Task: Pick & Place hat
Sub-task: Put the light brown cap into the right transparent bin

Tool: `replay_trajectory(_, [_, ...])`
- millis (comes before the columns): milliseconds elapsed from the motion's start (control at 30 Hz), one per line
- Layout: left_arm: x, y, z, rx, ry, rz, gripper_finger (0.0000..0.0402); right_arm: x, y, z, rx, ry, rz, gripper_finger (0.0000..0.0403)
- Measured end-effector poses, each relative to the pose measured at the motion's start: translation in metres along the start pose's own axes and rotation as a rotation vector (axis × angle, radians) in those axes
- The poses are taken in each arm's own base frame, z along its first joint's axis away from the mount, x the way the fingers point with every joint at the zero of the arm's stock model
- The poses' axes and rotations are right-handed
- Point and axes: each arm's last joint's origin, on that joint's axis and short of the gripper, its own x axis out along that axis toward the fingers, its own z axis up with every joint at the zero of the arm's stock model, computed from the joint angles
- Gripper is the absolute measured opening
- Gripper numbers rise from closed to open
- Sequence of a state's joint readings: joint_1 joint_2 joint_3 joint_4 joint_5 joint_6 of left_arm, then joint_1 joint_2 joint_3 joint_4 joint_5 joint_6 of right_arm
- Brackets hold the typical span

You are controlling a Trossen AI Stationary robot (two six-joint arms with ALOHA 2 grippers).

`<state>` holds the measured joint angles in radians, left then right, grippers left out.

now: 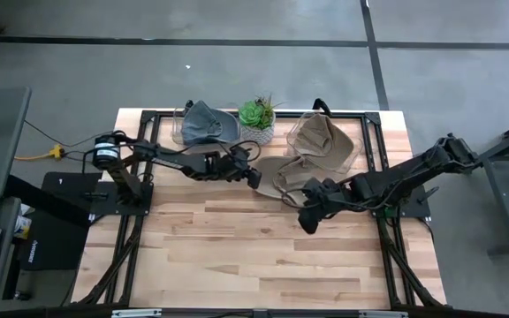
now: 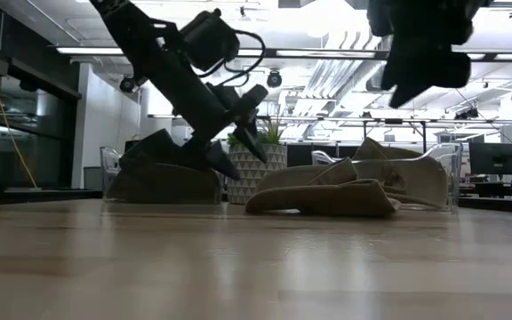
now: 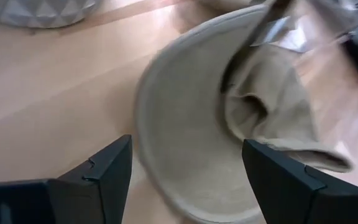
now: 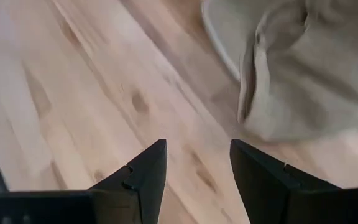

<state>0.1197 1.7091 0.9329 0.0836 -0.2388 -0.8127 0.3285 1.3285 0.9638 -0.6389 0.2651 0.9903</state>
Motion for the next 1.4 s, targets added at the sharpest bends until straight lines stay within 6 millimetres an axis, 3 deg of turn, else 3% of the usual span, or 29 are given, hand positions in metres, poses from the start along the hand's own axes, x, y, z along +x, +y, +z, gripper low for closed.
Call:
replay_trajectory(200, [0.004, 0.013, 0.013, -0.032, -0.015, 0.025, 0.0265, -0.002, 0.003, -0.008, -0.024, 0.053, 0.022, 0.0172])
replay_trajectory(500, [0.017, 0.031, 0.031, -0.091, 0.04, -0.091, 0.0265, -0.006, 0.011, -0.021, -0.043, 0.11, 0.067, 0.0172])
replay_trajectory(633, [0.025, 0.038, 0.024, -0.066, 0.044, -0.02, 0.0265, -0.008, 0.013, -0.025, -0.033, 0.111, 0.064, 0.0172])
replay_trajectory(1200, [0.023, 0.031, 0.031, 0.028, -0.015, -0.099, 0.0265, -0.009, 0.014, -0.028, -0.03, 0.103, 0.064, 0.0172])
replay_trajectory(1400, [0.04, 0.034, 0.026, 0.024, 0.047, -0.035, 0.0265, -0.009, 0.014, -0.028, -0.023, 0.103, 0.063, 0.0172])
